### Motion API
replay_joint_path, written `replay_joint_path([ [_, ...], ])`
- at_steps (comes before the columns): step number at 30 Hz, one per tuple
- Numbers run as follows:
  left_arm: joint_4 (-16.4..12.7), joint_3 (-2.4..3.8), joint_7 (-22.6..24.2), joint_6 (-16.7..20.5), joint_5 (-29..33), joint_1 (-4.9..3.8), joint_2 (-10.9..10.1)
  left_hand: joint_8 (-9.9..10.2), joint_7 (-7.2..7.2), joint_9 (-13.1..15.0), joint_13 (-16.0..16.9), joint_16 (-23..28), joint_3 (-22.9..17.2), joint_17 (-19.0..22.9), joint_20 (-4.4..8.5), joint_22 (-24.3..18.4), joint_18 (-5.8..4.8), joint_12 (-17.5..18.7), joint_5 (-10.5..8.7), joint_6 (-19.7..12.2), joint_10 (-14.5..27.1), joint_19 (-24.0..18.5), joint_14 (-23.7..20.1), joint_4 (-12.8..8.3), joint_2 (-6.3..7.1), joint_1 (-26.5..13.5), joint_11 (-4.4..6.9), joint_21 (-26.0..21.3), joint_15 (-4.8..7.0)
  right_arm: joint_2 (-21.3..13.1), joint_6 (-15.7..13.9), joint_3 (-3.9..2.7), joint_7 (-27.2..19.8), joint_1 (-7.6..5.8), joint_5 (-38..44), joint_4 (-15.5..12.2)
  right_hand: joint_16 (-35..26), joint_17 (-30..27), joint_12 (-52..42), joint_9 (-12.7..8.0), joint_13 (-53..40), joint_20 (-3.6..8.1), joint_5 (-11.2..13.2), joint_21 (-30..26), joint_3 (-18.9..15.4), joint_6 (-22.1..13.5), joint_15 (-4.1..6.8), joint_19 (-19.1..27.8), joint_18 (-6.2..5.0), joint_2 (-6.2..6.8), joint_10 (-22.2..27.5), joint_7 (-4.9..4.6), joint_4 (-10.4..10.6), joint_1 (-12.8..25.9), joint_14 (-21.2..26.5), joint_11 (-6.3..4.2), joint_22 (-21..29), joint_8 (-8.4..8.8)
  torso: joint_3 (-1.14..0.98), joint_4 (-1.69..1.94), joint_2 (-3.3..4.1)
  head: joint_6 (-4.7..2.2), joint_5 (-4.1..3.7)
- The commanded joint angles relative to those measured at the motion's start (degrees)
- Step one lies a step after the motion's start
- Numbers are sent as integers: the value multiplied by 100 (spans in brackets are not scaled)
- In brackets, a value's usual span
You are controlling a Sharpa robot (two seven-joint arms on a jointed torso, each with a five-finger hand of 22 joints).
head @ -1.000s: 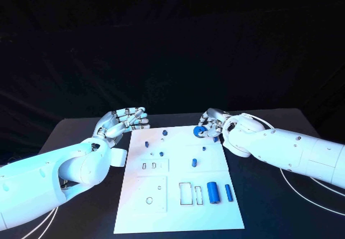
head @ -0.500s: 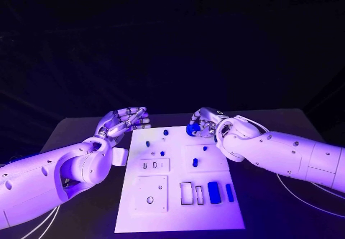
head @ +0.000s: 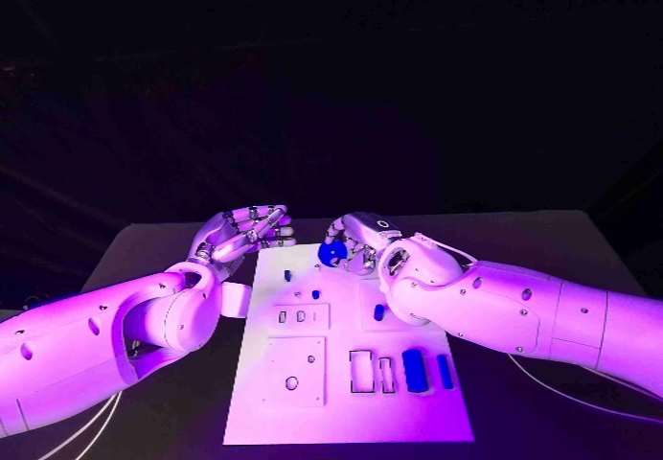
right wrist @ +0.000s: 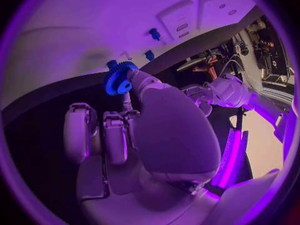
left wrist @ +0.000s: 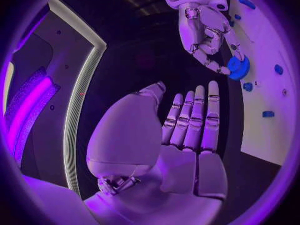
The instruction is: Assemble the parts on the task board
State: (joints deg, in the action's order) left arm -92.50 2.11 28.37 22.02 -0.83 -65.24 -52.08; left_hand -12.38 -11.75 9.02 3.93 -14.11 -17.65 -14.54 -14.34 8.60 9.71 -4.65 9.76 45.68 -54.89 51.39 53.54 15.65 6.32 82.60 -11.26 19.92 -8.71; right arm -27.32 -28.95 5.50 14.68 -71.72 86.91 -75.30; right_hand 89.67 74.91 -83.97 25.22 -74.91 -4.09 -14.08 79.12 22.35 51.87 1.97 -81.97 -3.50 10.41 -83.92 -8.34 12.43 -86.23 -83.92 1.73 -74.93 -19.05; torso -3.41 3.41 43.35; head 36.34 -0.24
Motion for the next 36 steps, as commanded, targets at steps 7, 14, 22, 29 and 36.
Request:
replay_joint_path([
  [7,16,5,45,-70,24,-7,18,-31,-242,6,-7,-2,-43,-10,6,5,65,24,-30,36,-39,-29,-39,-1,-5,62,-3,28,-2,320,-51,17,-127,160,242,277,33,1509,-8,190,-763,15,-5,0,161,356,29,-11,34,30,-26,245,77,77,-608,-31,-297,-433,-10,-4,2,26,48],
  [14,18,5,46,-71,23,-7,39,-32,-242,7,-6,-2,-55,-17,6,6,64,26,-29,38,-44,-33,-42,-4,-7,69,-3,31,-3,531,70,39,-79,252,299,524,33,1509,4,184,-751,10,-2,-8,192,335,21,-6,33,47,-15,234,75,111,-608,-20,-292,-422,-7,2,-1,36,53],
  [22,28,5,36,-59,20,-9,24,-32,-242,7,-6,-2,-55,-17,6,6,64,26,-29,38,-44,-33,-42,-4,-7,69,-3,31,-3,696,147,55,-21,294,328,738,33,1509,9,180,-747,5,1,-14,210,324,15,-2,32,66,-11,228,75,142,-608,-14,-289,-416,-18,-20,-4,46,103],
  [29,30,5,32,-54,18,-10,23,-32,-241,8,-6,-2,-57,-18,6,6,64,27,-29,38,-45,-34,-43,-4,-6,70,-3,32,-3,796,192,61,41,291,347,902,33,1509,13,174,-744,1,3,-21,228,309,10,2,30,81,-8,221,76,174,-608,-8,-285,-406,-13,-6,-2,43,89],
  [36,29,5,28,-52,18,-10,23,-32,-240,8,-6,-1,-63,-22,5,7,64,28,-30,39,-47,-37,-47,-5,-5,73,-3,34,-4,853,271,83,9,297,313,911,33,1509,17,171,-740,-2,3,-25,241,302,6,5,29,85,-4,217,80,194,-608,-4,-283,-401,-22,-16,-2,63,99],
])
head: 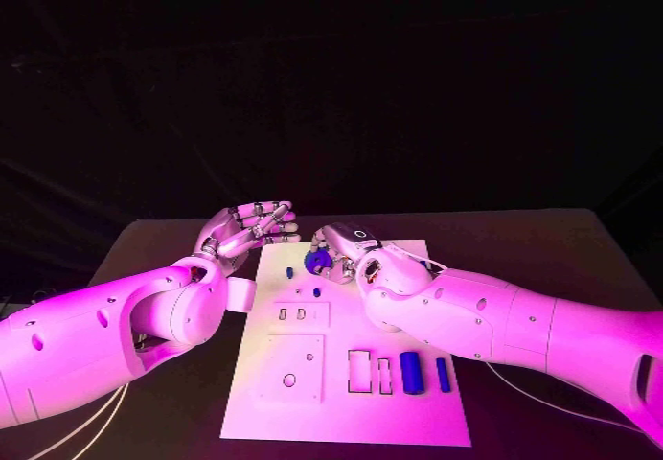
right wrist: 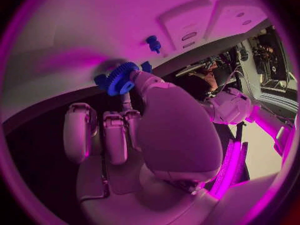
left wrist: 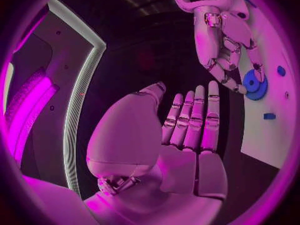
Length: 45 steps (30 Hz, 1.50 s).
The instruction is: Assemble the parts on the task board
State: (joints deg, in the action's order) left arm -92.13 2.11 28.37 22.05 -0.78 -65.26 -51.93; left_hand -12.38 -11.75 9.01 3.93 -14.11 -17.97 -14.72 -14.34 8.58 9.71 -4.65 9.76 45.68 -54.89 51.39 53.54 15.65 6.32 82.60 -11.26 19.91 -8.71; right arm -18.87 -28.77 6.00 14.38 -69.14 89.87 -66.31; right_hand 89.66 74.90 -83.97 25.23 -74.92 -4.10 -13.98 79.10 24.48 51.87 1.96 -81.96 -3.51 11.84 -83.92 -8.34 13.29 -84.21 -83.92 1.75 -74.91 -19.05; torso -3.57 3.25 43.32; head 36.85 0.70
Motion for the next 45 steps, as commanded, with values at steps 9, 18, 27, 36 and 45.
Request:
replay_joint_path([
  [9,-5,5,23,-60,13,-9,16,-33,-240,9,-6,-1,-32,-5,6,9,63,28,-30,39,-47,-37,-47,-5,-5,73,-3,35,-4,12,310,59,1,62,-39,-35,34,1510,15,165,-744,-7,-6,-34,45,288,1,12,27,-42,-7,211,-3,26,-608,1,-277,-391,-4,-8,-5,29,33],
  [18,-2,5,19,-62,13,-9,12,-33,-240,9,-6,-1,-32,-5,6,9,63,28,-30,39,-47,-37,-47,-5,-5,73,-3,35,-4,-32,319,63,12,68,-50,-52,34,1510,12,164,-747,-8,-5,-30,49,285,0,9,28,-35,-10,209,-3,37,-608,2,-283,-389,-8,-10,-1,39,22],
  [27,6,5,14,-61,13,-9,11,-33,-240,9,-6,-1,-32,-5,6,9,63,28,-30,39,-47,-37,-47,-5,-5,73,-3,35,-4,-65,245,63,47,69,-14,-47,34,1510,18,161,-741,-11,-4,-40,56,282,-3,16,26,-27,-5,207,-3,52,-608,5,-273,-385,-5,-3,2,31,11],
  [36,4,5,6,-60,13,-9,7,-33,-238,11,-6,2,-49,-18,4,11,63,34,-31,39,-51,-47,-57,-7,1,78,-2,41,-6,-69,172,63,-55,69,-108,-16,34,1510,135,-160,-613,-204,15,-120,-32,-505,-247,58,17,300,127,-124,149,497,-608,295,-236,294,-5,-12,1,18,10],
  [45,4,5,-12,-58,12,-9,1,-32,-238,11,-7,4,-55,-23,3,11,62,38,-32,37,-51,-52,-64,-8,4,79,-3,42,-7,-102,222,63,-109,69,-149,-12,34,1510,183,-298,-556,-307,369,-157,-1047,-546,-319,59,5,88,204,-185,316,402,-608,363,-254,687,-8,-5,0,14,2],
])
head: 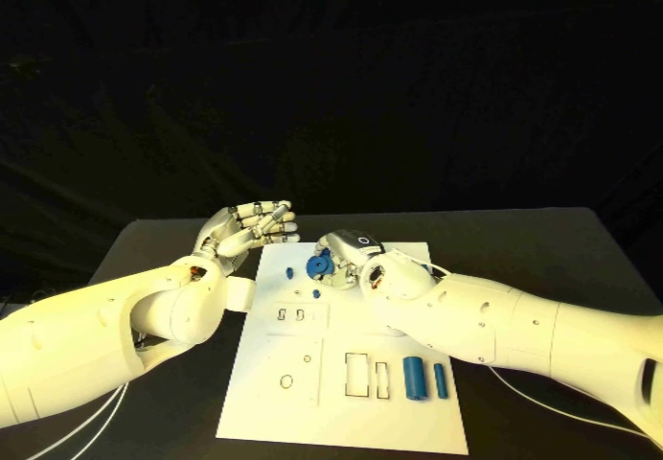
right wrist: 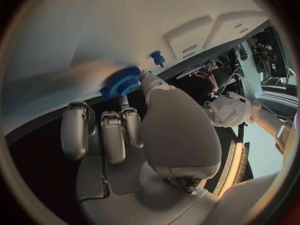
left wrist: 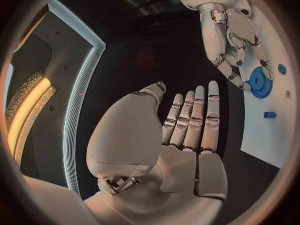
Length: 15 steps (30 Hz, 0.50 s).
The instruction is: Assemble the parts on the task board
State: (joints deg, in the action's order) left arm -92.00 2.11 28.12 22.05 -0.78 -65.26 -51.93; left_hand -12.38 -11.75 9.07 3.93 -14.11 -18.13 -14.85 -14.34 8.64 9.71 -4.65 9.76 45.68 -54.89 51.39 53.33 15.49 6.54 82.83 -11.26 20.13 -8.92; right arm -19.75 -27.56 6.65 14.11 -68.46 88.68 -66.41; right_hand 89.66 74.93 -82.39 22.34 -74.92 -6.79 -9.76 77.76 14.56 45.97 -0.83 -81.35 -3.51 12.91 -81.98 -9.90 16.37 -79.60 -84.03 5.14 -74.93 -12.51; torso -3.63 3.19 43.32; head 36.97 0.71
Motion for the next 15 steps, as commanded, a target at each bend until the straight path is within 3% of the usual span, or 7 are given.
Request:
replay_joint_path([
  [1,-8,5,7,-62,12,-8,1,-32,-238,5,-7,4,-39,-9,3,6,62,38,-32,37,-51,-52,-43,9,-18,57,-3,20,14,-18,109,-2,-84,0,-31,-1,34,1507,24,-11,-557,-40,-87,-8,-93,66,-43,-15,10,-41,9,-33,10,-72,-597,28,-271,43,-2,2,1,3,1],
  [15,28,4,-45,-83,12,-8,9,-27,-241,4,-9,16,-50,-15,-1,4,58,48,-33,28,-41,-72,-69,9,-12,58,-7,18,7,-68,280,-2,-42,1,-107,15,34,1507,-7,-4,-592,-36,-259,6,-184,273,-30,-35,14,-166,-24,-6,31,-18,-597,7,-304,34,-1,3,-1,-3,-8],
])
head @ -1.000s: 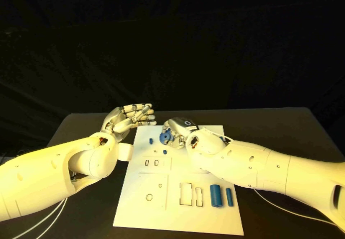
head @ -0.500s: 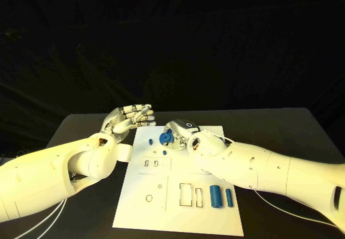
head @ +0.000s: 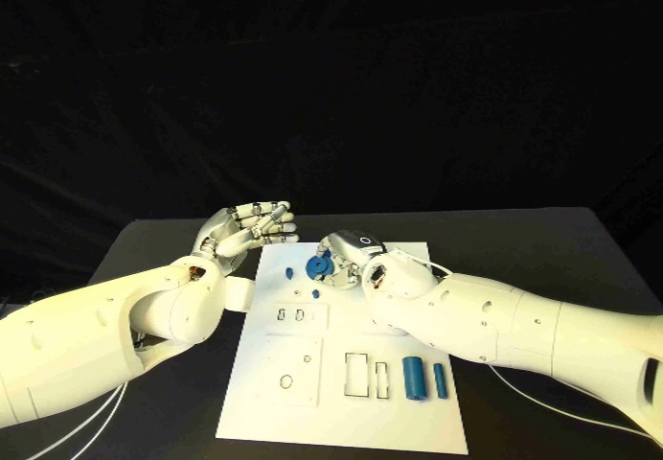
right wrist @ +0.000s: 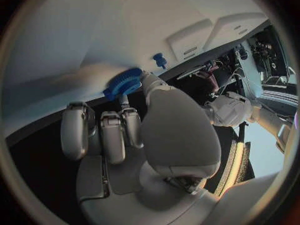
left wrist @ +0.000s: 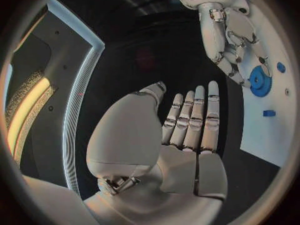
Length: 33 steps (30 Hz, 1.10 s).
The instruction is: Assemble the parts on the task board
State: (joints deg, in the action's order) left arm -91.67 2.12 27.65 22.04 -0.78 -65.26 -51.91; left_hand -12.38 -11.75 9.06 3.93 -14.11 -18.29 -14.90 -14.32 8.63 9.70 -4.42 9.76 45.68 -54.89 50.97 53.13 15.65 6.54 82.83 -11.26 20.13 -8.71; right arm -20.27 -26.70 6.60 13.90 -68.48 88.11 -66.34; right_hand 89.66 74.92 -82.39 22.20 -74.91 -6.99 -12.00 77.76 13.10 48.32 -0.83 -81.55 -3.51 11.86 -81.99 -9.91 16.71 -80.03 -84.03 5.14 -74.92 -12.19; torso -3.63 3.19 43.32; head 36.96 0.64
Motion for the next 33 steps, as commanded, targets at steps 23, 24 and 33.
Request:
replay_joint_path([
  [23,2,4,-37,-116,11,-8,-18,-14,-257,2,-13,33,-44,-23,-12,2,55,45,-35,5,-16,-63,-86,17,-9,27,-21,15,-27,-240,65,-3,-79,-13,-355,-165,34,1508,-38,-27,-629,9,-64,30,-120,161,-5,-55,24,-364,-65,27,5,688,-597,-21,-366,98,0,-10,-7,-30,7],
  [24,4,4,-37,-115,11,-8,-20,-14,-257,2,-13,33,-44,-23,-12,2,55,45,-35,5,-16,-63,-86,17,-9,27,-21,15,-27,-280,24,-6,-78,-21,-355,-215,34,1508,-39,-27,-630,9,-65,35,-119,161,-5,-58,25,-366,-66,28,4,689,-597,-21,-370,98,0,-12,-9,-33,6],
  [33,43,4,-35,-107,11,-8,-41,-14,-257,2,-13,33,-44,-23,-12,2,55,45,-35,5,-16,-63,-86,17,-9,27,-21,15,-27,-820,-168,-73,-287,-248,-935,-836,34,1508,-13,-45,-602,11,-71,-26,-37,130,-5,-21,11,-415,-39,17,-25,634,-597,-16,-321,146,-8,-46,-25,-82,-3],
])
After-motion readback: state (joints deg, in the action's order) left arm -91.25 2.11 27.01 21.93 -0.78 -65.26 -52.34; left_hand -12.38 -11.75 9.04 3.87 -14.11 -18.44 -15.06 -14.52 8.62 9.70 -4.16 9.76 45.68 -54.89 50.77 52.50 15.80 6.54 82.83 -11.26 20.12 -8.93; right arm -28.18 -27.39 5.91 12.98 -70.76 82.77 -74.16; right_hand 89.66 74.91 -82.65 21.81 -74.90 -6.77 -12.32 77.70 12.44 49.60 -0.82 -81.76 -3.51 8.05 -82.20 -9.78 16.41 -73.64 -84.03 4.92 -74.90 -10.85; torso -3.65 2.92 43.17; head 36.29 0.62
